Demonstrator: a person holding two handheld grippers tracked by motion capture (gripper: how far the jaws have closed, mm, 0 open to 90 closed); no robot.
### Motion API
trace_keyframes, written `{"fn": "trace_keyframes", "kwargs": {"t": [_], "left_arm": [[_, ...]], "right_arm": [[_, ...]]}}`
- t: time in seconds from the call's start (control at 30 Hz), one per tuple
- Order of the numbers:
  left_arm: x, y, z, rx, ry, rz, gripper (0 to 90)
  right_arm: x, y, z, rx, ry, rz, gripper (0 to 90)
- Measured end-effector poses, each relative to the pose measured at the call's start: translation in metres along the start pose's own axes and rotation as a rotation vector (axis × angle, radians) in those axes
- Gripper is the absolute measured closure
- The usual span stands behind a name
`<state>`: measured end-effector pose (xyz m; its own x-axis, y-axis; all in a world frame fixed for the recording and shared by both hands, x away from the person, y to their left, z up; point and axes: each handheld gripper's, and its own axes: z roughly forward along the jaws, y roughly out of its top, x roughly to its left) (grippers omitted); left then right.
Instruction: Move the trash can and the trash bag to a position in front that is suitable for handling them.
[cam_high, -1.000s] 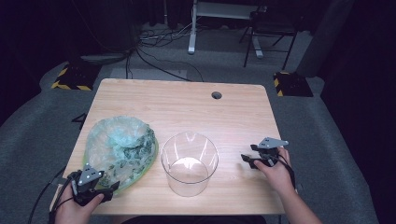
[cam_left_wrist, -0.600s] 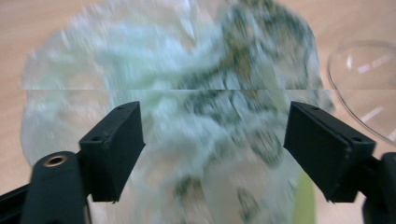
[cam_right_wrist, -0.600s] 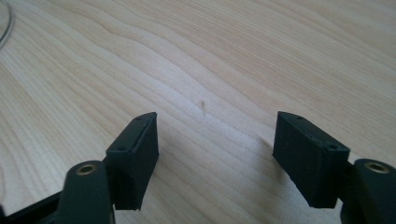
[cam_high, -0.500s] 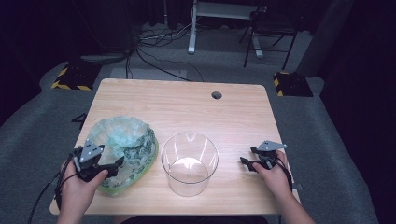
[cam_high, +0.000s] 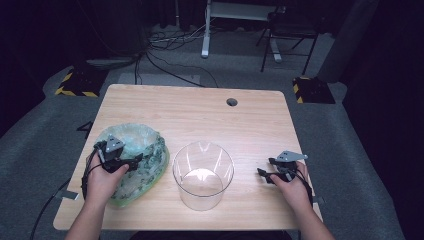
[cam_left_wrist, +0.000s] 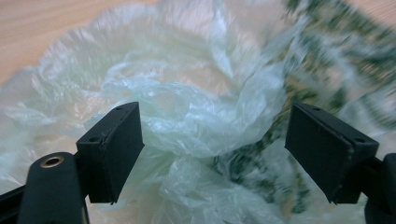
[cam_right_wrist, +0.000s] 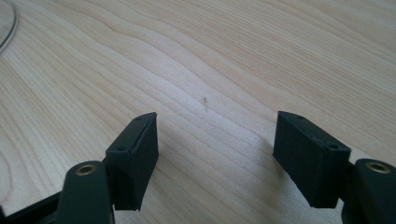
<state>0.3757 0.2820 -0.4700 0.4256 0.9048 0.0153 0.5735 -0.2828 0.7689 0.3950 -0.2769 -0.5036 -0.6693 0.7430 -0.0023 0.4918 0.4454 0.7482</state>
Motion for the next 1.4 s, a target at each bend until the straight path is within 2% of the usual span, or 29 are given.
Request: {"fn": "trace_keyframes", "kwargs": {"t": [0.17, 0.27, 0.37, 0.4, 0.53, 0.6, 0.63, 0.67, 0.7, 0.77, 0.87, 0.97, 1.03, 1.13, 1.17, 1.23, 1.3, 1.4], "left_arm": [[0.007, -0.013, 0.016, 0.043, -0.015, 0.006, 19.7], [0.008, -0.016, 0.021, 0.055, -0.022, -0.004, 19.8], [0.007, -0.019, 0.024, 0.083, -0.017, 0.006, 19.9], [0.006, -0.023, 0.027, 0.071, -0.019, -0.002, 19.6], [0.005, -0.024, 0.026, 0.066, -0.013, -0.005, 20.7], [0.005, -0.025, 0.026, 0.066, -0.017, -0.007, 25.0], [0.005, -0.025, 0.025, 0.058, -0.019, -0.003, 32.2], [0.005, -0.025, 0.024, 0.047, -0.023, -0.004, 32.2], [0.005, -0.026, 0.023, 0.034, -0.023, -0.003, 45.0], [0.005, -0.027, 0.022, 0.029, -0.015, -0.015, 64.6], [0.007, -0.027, 0.02, 0.021, -0.023, 0.003, 72.5], [0.007, -0.028, 0.019, 0.002, -0.028, 0.005, 76.1], [0.008, -0.029, 0.017, -0.035, -0.022, -0.003, 77.5], [0.011, -0.028, 0.014, -0.084, -0.036, -0.014, 77.8], [0.011, -0.027, 0.012, -0.087, -0.055, -0.029, 78.1], [0.01, -0.021, 0.004, -0.116, -0.066, -0.011, 78.5], [0.009, -0.019, 0.0, -0.129, -0.058, -0.006, 79.7], [0.009, -0.011, -0.011, -0.207, -0.087, -0.002, 80.1]], "right_arm": [[0.0, 0.0, 0.0, 0.0, -0.001, -0.001, 30.9], [0.0, 0.0, 0.0, 0.0, -0.001, 0.0, 30.9], [0.0, 0.0, 0.0, 0.0, -0.001, 0.0, 30.9], [0.0, 0.0, 0.0, 0.0, -0.002, -0.002, 30.9], [0.0, 0.0, 0.0, 0.0, -0.002, -0.002, 30.9], [0.0, 0.0, 0.0, 0.0, -0.003, -0.003, 30.9], [0.0, 0.0, 0.0, 0.0, -0.004, -0.003, 30.9], [0.0, 0.0, 0.0, 0.0, -0.004, -0.003, 30.9], [0.0, 0.0, 0.0, 0.0, -0.004, -0.003, 30.9], [0.0, 0.0, 0.0, 0.0, -0.004, -0.003, 30.9], [0.0, 0.0, 0.0, -0.001, -0.003, 0.0, 30.9], [0.0, 0.0, 0.0, -0.001, -0.003, 0.0, 30.9], [0.0, 0.0, 0.0, -0.001, -0.002, 0.0, 30.9], [0.0, 0.0, 0.0, -0.001, -0.002, 0.0, 30.9], [0.0, 0.0, 0.0, -0.001, -0.002, 0.0, 30.9], [0.0, 0.0, 0.0, -0.001, -0.002, 0.0, 30.9], [0.0, 0.0, 0.0, -0.001, -0.002, 0.0, 30.9], [0.0, 0.0, 0.0, -0.001, -0.002, 0.0, 30.9]]}}
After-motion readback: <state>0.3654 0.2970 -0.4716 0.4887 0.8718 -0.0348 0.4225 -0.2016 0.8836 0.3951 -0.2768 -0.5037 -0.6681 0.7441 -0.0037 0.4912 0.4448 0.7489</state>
